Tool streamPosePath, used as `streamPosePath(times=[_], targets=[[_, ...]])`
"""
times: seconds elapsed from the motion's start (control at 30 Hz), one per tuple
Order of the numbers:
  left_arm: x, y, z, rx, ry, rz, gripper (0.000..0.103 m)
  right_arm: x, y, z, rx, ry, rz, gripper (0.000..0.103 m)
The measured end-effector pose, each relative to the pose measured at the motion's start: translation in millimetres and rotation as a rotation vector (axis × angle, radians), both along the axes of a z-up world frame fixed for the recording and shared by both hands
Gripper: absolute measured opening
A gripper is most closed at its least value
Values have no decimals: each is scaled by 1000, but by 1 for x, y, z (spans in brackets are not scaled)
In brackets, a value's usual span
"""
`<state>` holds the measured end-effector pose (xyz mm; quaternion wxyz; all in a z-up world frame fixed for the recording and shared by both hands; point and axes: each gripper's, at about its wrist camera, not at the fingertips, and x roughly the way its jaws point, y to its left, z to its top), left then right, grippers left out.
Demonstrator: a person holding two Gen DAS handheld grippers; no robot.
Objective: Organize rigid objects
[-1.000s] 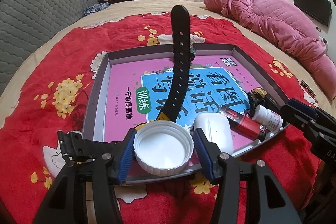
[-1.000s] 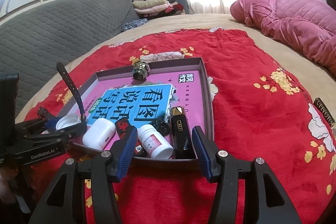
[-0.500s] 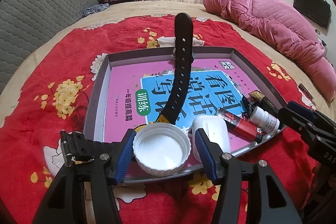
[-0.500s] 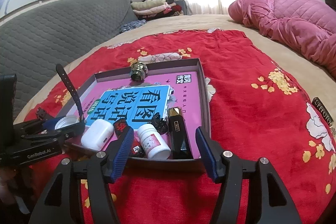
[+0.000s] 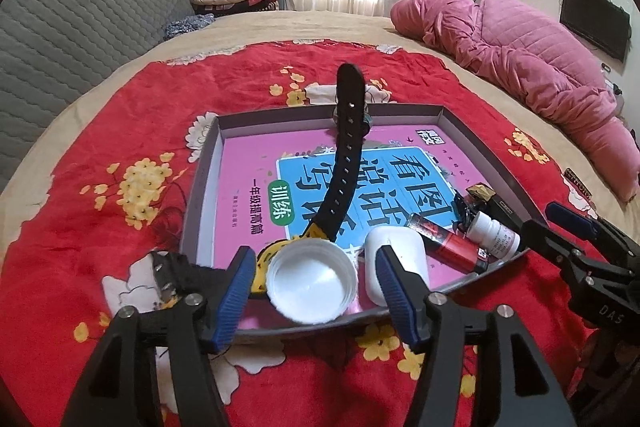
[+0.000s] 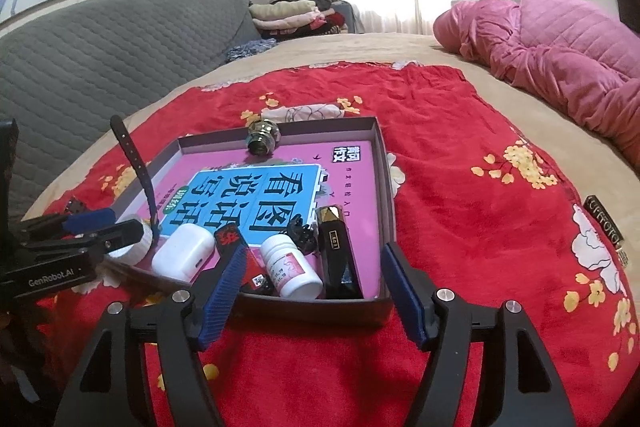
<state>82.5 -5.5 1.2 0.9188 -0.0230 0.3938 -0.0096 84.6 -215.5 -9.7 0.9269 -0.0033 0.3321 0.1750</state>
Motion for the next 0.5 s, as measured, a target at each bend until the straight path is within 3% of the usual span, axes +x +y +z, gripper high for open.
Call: streamPosePath(times=[0.5], targets=[[-40, 4, 21, -42, 6, 61, 64, -41, 12, 18, -54, 17, -27, 74]])
